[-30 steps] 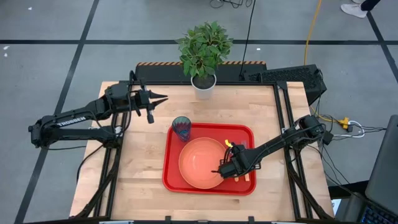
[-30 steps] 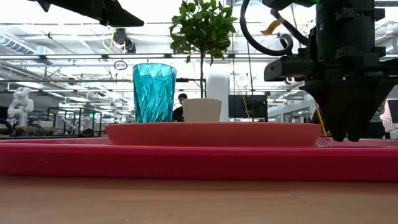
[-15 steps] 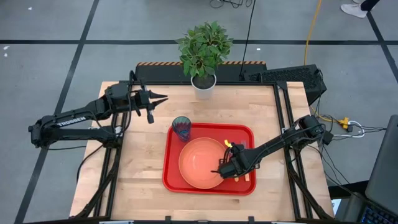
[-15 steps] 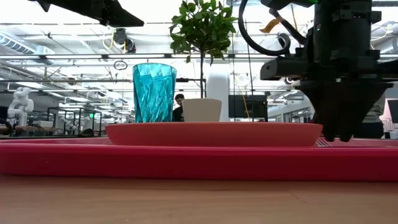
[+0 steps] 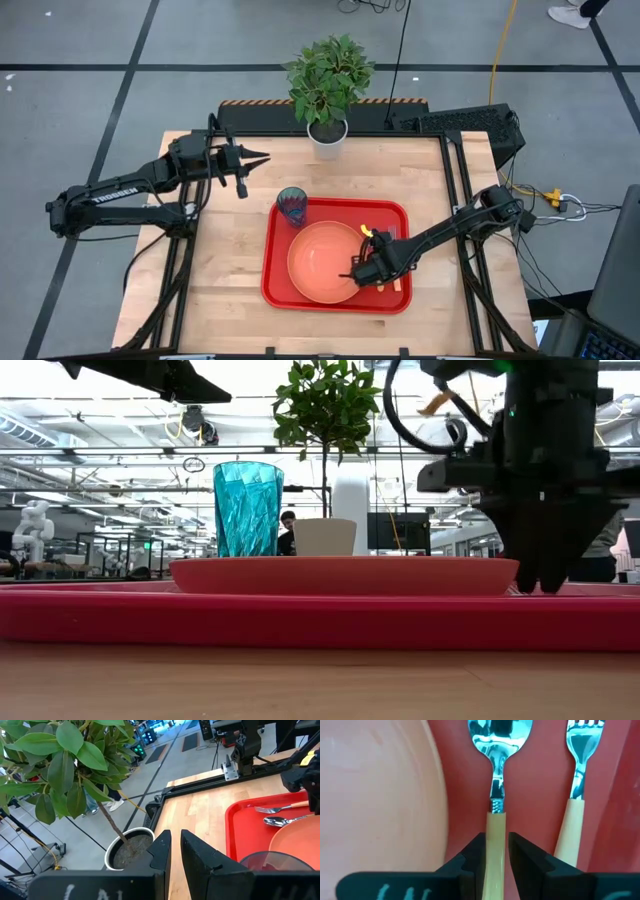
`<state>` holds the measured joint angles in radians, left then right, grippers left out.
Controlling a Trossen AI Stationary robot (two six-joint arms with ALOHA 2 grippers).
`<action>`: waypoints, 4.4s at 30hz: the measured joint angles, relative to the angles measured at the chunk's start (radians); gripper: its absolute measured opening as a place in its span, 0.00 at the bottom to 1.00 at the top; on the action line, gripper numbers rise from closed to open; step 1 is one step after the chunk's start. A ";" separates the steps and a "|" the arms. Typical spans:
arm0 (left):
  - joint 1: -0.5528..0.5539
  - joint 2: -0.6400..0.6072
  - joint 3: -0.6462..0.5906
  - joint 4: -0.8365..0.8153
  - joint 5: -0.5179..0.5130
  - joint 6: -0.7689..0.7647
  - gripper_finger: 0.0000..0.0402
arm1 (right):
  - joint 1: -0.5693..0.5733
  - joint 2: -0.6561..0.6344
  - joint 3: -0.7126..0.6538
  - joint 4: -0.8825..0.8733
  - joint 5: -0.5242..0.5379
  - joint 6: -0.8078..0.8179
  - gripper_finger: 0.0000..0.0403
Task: Pick and place plate/cup/fork/spoon on tray
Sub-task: Adjust the yellow spoon on the red tray, then adjust the red tray
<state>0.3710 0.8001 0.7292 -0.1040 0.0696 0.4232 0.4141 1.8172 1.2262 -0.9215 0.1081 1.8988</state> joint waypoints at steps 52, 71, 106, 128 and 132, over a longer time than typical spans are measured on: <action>0.000 0.000 0.000 -0.006 0.000 -0.003 0.12 | 0.000 -0.039 -0.078 0.062 -0.086 0.079 0.16; 0.000 0.000 0.000 -0.005 0.000 -0.003 0.12 | 0.000 -0.040 -0.077 0.075 -0.084 0.072 0.26; 0.000 0.000 0.000 -0.012 0.000 -0.004 0.12 | 0.048 -0.206 -0.079 -0.214 -0.138 0.137 0.40; 0.000 0.000 0.000 -0.013 0.000 -0.008 0.12 | 0.172 -0.204 -0.196 -0.094 -0.162 0.323 0.40; 0.000 0.000 0.000 -0.015 0.000 -0.009 0.12 | 0.181 -0.204 -0.196 -0.118 -0.162 0.323 0.40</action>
<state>0.3710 0.7998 0.7296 -0.1189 0.0696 0.4141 0.5950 1.6127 1.0302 -1.0391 -0.0540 2.2219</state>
